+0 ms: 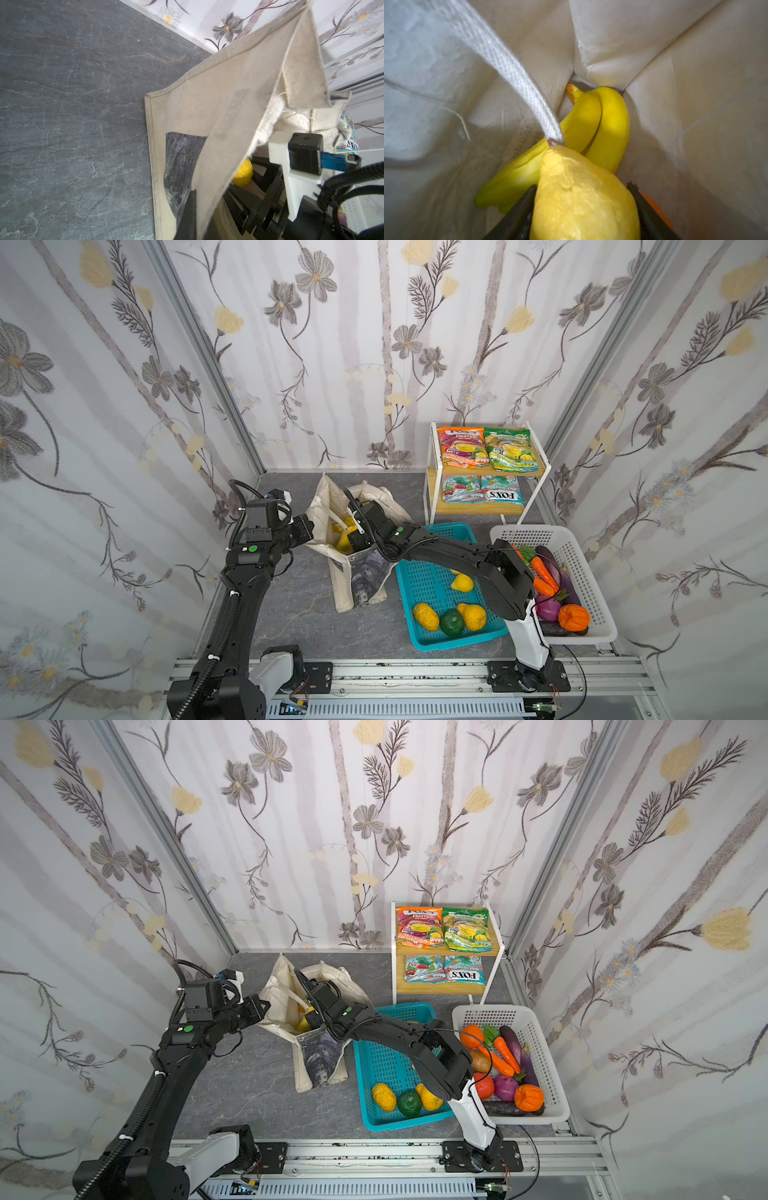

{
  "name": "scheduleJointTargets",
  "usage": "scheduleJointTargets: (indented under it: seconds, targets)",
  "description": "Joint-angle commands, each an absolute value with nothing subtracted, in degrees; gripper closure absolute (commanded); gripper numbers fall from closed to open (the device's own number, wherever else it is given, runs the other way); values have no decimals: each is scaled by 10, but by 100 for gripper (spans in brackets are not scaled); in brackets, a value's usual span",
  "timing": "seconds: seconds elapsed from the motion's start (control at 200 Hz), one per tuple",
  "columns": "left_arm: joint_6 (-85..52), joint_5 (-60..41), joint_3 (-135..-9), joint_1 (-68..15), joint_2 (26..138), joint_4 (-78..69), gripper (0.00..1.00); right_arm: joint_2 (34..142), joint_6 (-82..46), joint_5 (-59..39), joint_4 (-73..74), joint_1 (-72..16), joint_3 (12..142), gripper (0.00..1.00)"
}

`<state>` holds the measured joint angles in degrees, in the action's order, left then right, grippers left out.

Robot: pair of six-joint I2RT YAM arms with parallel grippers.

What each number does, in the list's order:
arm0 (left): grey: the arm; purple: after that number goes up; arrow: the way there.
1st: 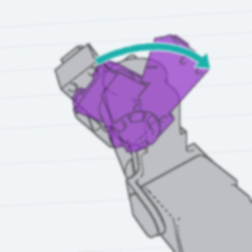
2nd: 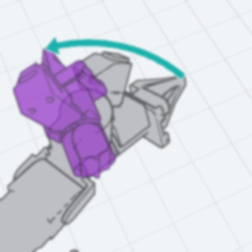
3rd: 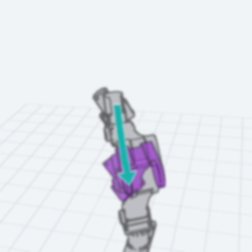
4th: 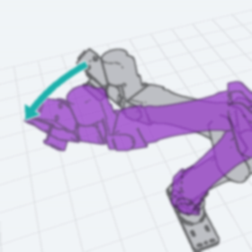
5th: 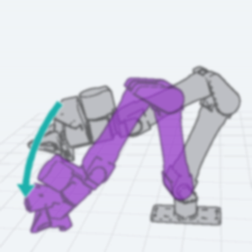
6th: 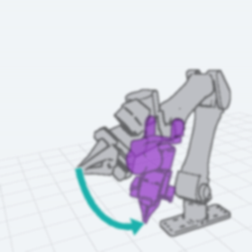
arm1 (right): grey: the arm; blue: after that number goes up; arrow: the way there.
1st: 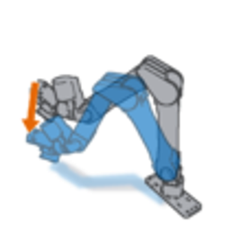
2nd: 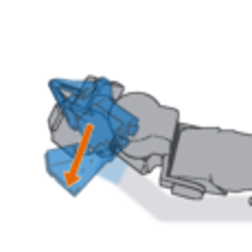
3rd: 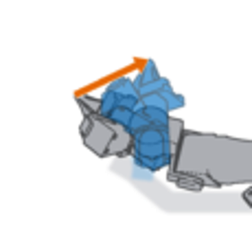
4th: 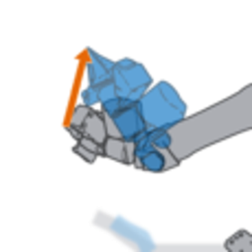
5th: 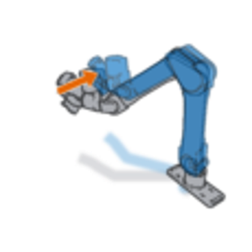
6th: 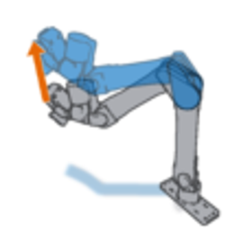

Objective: Place the food into the grocery bag and tie it
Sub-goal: 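Lower the pear into the bag and open the right gripper, then move the right gripper away from the bag toward the candy shelf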

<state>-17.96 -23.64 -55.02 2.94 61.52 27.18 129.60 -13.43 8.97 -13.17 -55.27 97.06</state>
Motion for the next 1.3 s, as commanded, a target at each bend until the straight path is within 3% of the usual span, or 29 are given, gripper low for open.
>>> scheduleJointTargets:
  seconds: [0.0,0.47,0.575,0.799,0.844,1.114,1.154,1.299]
  targets:
    - [-168,-250,-549,30,611,259,100,1272,-134,100,-128,-554,968,28]
    - [-134,-178,-545,29,550,258,100,1123,-127,108,-61,-554,896,24]
    - [-150,-169,-545,29,552,257,100,1085,-127,122,-32,-554,869,16]
    - [-171,-218,-546,30,582,257,100,1019,-111,139,-24,-540,853,11]
    - [-168,-224,-545,30,586,257,100,1009,-110,142,-31,-531,852,2]
    - [-159,-211,-532,29,578,256,100,1048,-120,108,-80,-480,860,0]
    - [-159,-207,-531,30,575,256,95,1062,-119,108,-82,-480,864,0]
    - [-156,-208,-523,30,567,256,95,1113,-137,114,-103,-461,885,0]
